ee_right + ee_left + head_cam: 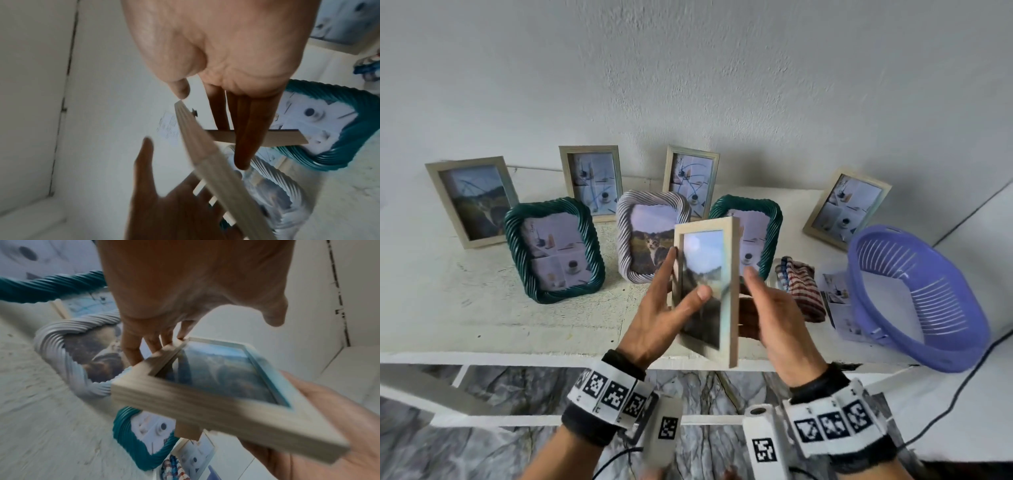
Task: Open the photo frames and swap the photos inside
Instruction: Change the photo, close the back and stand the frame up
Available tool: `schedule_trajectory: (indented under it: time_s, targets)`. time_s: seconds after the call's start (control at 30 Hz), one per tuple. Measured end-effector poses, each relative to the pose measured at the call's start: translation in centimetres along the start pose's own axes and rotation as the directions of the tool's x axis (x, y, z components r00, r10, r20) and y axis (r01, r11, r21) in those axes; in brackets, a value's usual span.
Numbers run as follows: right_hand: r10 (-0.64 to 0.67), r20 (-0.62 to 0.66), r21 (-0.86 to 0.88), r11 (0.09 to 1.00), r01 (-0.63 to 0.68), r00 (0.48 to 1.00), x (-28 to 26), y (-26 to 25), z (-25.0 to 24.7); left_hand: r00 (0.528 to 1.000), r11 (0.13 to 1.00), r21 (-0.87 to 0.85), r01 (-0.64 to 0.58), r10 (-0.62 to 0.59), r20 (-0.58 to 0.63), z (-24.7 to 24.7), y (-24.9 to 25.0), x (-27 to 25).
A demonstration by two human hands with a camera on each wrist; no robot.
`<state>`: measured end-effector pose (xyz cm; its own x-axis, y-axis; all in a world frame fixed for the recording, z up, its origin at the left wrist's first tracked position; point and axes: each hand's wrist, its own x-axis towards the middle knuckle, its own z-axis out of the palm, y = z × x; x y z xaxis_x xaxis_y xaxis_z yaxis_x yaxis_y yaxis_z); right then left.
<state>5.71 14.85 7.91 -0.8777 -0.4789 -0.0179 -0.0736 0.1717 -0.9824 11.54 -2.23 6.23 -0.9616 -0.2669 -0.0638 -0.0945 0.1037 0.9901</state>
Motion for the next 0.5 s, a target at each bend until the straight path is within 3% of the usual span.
schedule_trajectory:
  time_s: [0.07,0.13,0.33,0.5]
  targets:
    - [0.161,0.046,0.266,0.949,-0.167,0.986,0.5,-1.4,-1.2,0.998,0.998,-0.021,-0.059,0.059,0.01,-0.2,0.6,0.1]
    - [0.264,0.054,0.413,0.872,-0.263,0.963,1.3,-2.6,-2.7,0.991,0.99,-0.052,-0.128,0.13,0.033,-0.5,1.6,0.5]
    - [0.273,-0.007,0.432,0.868,-0.243,0.962,4.8,-6.6,-6.5,0.94,0.958,-0.058,-0.281,0.287,0.184,-0.9,6.7,4.6]
    - [0.242,-0.064,0.396,0.897,-0.198,0.968,9.9,-11.3,-10.7,0.912,0.943,-0.109,-0.315,0.333,0.241,0.7,12.3,11.0]
